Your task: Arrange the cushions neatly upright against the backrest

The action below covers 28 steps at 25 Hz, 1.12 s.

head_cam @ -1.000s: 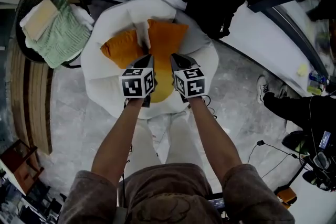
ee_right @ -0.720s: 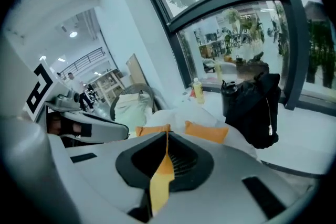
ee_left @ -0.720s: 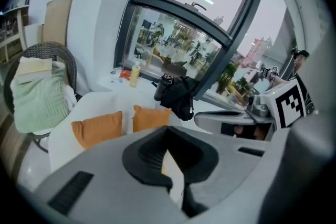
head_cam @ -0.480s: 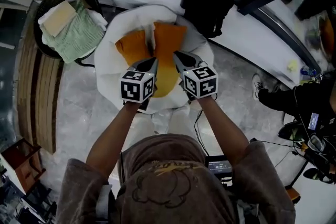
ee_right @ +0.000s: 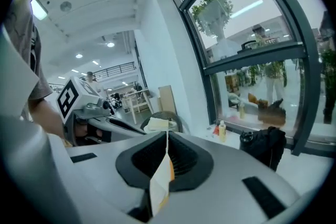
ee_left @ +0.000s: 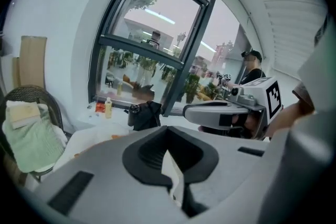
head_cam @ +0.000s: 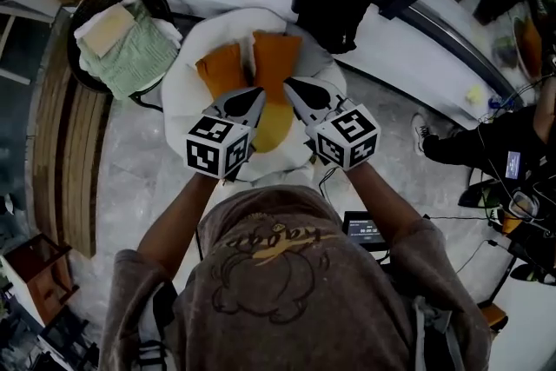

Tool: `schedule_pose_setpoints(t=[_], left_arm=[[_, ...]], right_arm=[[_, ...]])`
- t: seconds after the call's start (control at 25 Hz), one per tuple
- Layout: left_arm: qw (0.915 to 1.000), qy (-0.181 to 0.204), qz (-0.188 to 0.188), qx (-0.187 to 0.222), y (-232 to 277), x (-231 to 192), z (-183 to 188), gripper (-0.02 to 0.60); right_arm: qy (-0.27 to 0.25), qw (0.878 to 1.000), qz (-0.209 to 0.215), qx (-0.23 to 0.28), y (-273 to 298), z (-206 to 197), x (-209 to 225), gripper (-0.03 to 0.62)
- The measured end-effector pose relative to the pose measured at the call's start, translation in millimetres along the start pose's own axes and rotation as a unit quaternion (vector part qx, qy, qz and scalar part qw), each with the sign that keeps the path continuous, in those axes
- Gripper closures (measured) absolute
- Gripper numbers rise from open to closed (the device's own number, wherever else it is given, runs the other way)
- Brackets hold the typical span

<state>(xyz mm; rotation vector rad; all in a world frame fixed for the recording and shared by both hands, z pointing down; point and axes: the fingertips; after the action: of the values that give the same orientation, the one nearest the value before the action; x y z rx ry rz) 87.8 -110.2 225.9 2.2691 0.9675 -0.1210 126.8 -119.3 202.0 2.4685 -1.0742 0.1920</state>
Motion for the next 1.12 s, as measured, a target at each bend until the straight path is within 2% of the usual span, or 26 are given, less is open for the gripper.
schedule_pose_setpoints(t=[0.24,0.48,0.64,1.12], left_arm=[[0.9974,0.037,-0.020,0.059,-49.0,23.2,21.6,0.577],[0.9911,0.068,-0.039,0.108,-81.2,46.3,33.6,0.577],[0.9883,0.084,-0.044,0.120,-95.4,60.1,30.0,0.577],[0.9893,0.068,-0.052,0.118,-110.6,62.1,10.3,0.577]], right_arm=[[-0.047,0.998,0.032,0.036,-30.9,24.3,-48.7,0.568],[-0.065,0.993,0.077,0.056,-58.8,33.4,-85.8,0.568],[-0.076,0.991,0.087,0.067,-69.6,39.0,-99.5,0.568],[-0.100,0.986,0.117,0.068,-73.3,38.7,-130.3,0.568]])
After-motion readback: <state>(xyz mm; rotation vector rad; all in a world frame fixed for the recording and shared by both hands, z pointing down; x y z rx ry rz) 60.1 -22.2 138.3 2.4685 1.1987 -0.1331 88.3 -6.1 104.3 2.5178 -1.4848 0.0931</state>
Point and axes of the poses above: the fingertips, and each gripper's own axes: y forward along the fingers, x to its right, z out of its top, and after that the axes turned 3 degrees about z, right-handed
